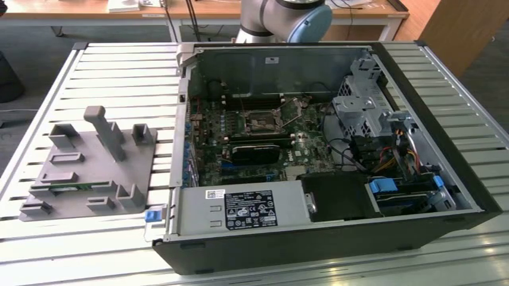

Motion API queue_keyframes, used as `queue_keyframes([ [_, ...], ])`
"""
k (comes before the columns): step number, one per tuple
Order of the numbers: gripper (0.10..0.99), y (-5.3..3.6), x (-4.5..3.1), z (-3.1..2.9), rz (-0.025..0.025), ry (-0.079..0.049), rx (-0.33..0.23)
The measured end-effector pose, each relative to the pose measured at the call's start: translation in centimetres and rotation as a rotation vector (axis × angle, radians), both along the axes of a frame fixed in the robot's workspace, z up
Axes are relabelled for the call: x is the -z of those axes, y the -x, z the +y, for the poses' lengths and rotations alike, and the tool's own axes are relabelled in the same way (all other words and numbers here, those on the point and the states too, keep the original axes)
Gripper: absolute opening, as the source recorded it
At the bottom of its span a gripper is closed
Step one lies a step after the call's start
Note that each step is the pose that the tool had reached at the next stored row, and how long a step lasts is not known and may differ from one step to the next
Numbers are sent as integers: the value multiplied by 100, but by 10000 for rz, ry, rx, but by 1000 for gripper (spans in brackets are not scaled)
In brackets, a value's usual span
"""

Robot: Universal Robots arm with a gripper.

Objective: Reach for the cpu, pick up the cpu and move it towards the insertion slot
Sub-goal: 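Pick up the cpu and move it towards the insertion slot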

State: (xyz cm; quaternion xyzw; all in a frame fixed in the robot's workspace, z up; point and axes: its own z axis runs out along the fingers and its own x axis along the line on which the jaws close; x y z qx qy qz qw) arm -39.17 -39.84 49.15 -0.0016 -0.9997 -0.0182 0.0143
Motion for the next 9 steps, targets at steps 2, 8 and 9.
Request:
queue_keyframes([
  [2, 545, -18, 0, 0, 0, 0, 0],
  [8, 545, -77, 0, 0, 0, 0, 0],
  [9, 545, -86, 0, 0, 0, 0, 0],
])
